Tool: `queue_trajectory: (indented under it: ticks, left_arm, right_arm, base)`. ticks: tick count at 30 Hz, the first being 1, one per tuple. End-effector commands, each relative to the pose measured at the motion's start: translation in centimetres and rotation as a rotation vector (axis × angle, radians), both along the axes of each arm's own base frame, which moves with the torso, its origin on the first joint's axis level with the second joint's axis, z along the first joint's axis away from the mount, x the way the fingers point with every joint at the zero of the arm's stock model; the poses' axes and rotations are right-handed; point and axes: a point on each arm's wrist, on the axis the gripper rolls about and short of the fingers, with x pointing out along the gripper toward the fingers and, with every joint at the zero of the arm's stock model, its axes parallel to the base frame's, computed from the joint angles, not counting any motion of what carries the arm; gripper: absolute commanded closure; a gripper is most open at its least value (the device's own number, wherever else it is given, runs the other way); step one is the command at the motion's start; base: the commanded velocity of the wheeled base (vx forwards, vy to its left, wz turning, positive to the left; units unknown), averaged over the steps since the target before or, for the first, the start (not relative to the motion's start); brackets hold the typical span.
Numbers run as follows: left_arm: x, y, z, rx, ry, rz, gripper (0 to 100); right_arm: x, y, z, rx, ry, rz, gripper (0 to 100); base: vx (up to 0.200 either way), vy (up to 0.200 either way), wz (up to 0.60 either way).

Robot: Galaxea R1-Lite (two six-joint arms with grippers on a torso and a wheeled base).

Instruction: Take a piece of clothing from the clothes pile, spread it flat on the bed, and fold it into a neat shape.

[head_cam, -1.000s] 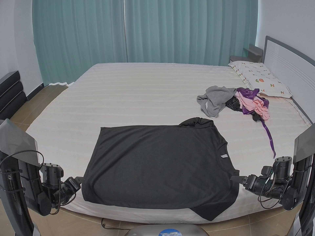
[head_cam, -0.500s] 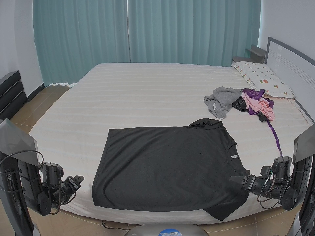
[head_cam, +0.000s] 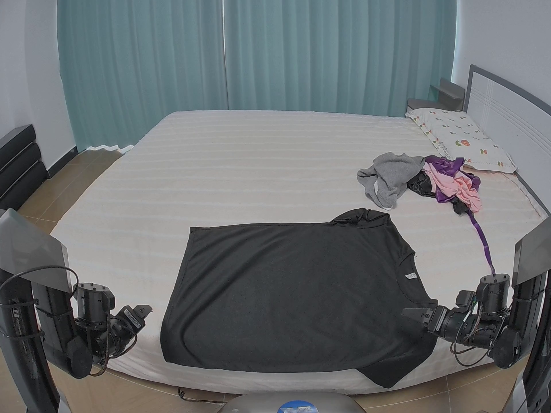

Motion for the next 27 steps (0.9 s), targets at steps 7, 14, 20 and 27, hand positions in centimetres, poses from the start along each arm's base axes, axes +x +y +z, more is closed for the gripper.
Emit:
queue_trajectory:
  ticks: [7,14,20,27]
  left_arm:
    - [0.02,-0.32,0.10,-0.008,-0.006,-0.004,0]
    - [0.34,-0.48,0.82,-0.041,-0.062,0.021,0]
    - [0.26,-0.52,0.80,-0.045,-0.059,0.019,0]
    - [0.38,-0.58,0.62,-0.052,-0.055,0.012,0]
  right_arm:
    - [-0.15,-0.04,0.01,0.000,-0.002,-0.001,0]
    - [-0.15,-0.07,0.01,0.000,-0.002,-0.002,0]
    - [-0.11,-0.07,0.05,0.001,-0.005,-0.002,0]
    - [-0.04,-0.06,0.03,0.003,-0.005,-0.002,0]
  base:
    - [0.000,0.000,0.00]
    - [0.000,0.000,0.00]
    - [0.200,0.000,0.00]
    - [0.086,0.000,0.00]
